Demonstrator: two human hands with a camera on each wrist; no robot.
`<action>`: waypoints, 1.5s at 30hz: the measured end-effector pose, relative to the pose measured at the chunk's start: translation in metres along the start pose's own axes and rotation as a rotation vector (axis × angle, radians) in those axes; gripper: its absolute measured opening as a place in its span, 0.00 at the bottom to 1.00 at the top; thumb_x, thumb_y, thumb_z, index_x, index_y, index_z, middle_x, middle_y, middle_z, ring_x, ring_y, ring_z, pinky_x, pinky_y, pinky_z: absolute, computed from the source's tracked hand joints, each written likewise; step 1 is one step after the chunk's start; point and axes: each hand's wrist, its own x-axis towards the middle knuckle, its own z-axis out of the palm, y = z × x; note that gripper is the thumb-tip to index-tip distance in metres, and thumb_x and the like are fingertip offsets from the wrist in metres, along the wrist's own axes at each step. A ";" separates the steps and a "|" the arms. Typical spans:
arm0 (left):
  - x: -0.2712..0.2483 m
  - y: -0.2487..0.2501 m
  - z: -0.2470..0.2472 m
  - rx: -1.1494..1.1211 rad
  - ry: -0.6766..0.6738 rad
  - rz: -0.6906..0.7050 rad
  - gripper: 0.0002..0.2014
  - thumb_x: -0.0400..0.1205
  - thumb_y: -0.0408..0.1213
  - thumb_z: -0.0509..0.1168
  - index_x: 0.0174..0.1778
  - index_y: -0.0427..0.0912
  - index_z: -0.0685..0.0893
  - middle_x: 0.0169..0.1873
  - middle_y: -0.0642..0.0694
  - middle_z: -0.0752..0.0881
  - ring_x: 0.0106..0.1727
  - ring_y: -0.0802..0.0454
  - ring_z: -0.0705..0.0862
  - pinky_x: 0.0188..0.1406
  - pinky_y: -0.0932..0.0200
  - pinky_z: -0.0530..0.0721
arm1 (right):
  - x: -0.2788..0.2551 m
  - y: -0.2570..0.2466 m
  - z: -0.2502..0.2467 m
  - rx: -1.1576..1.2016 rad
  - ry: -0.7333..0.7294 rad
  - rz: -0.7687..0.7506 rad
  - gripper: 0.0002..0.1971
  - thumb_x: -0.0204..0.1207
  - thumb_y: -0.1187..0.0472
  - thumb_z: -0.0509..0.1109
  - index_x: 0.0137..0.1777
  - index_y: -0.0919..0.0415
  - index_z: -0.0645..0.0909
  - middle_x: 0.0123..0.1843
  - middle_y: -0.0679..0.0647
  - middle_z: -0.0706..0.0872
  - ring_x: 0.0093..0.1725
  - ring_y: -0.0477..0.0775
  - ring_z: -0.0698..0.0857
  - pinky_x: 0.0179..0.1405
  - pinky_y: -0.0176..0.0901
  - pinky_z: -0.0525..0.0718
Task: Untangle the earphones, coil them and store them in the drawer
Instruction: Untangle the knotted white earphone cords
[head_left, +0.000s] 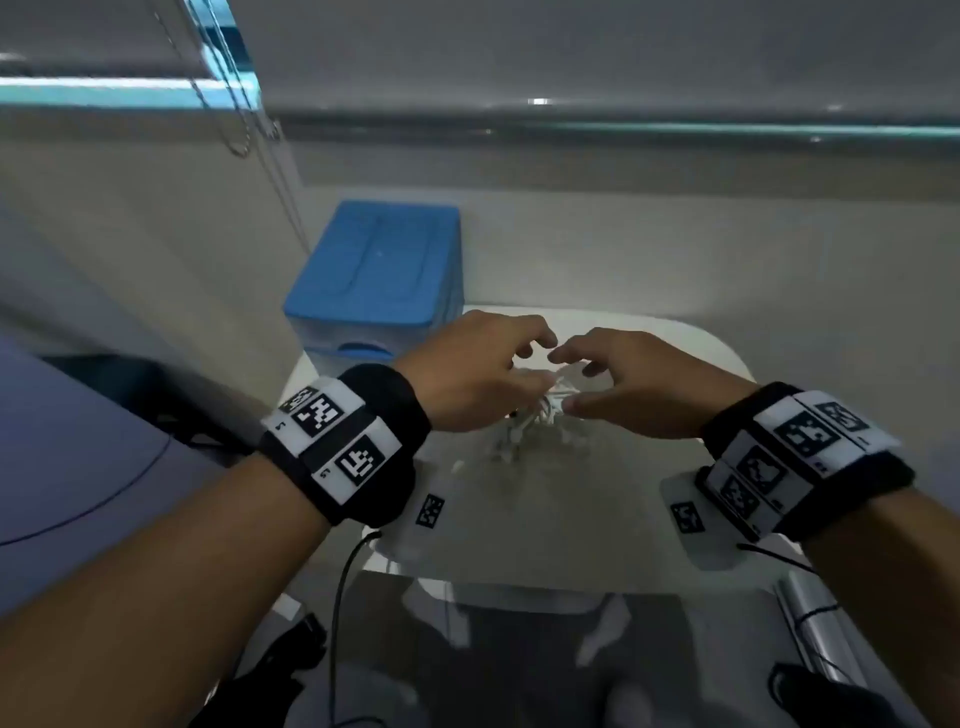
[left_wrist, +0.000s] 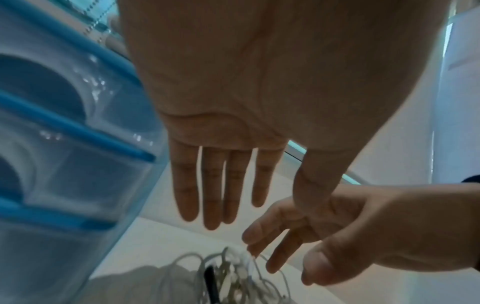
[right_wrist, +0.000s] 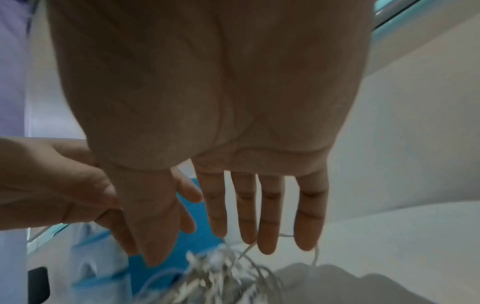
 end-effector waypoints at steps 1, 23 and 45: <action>0.000 -0.004 0.009 0.025 -0.041 -0.013 0.22 0.84 0.54 0.64 0.74 0.55 0.78 0.66 0.49 0.85 0.62 0.53 0.84 0.63 0.49 0.83 | 0.001 0.003 0.009 -0.031 -0.027 0.003 0.28 0.78 0.49 0.76 0.78 0.50 0.76 0.73 0.47 0.80 0.66 0.49 0.81 0.56 0.41 0.75; 0.006 -0.035 0.055 -0.102 0.026 -0.153 0.17 0.80 0.54 0.72 0.58 0.49 0.81 0.49 0.53 0.87 0.47 0.52 0.84 0.45 0.56 0.79 | 0.012 0.002 0.053 -0.018 0.284 0.064 0.05 0.74 0.62 0.79 0.45 0.57 0.85 0.46 0.53 0.88 0.38 0.48 0.82 0.35 0.38 0.74; 0.088 -0.040 0.068 -1.323 0.316 -0.128 0.01 0.83 0.28 0.65 0.47 0.35 0.81 0.34 0.40 0.83 0.32 0.48 0.83 0.30 0.58 0.82 | 0.070 0.051 0.026 1.067 0.171 -0.095 0.07 0.77 0.78 0.68 0.49 0.68 0.82 0.35 0.55 0.87 0.36 0.51 0.87 0.42 0.41 0.87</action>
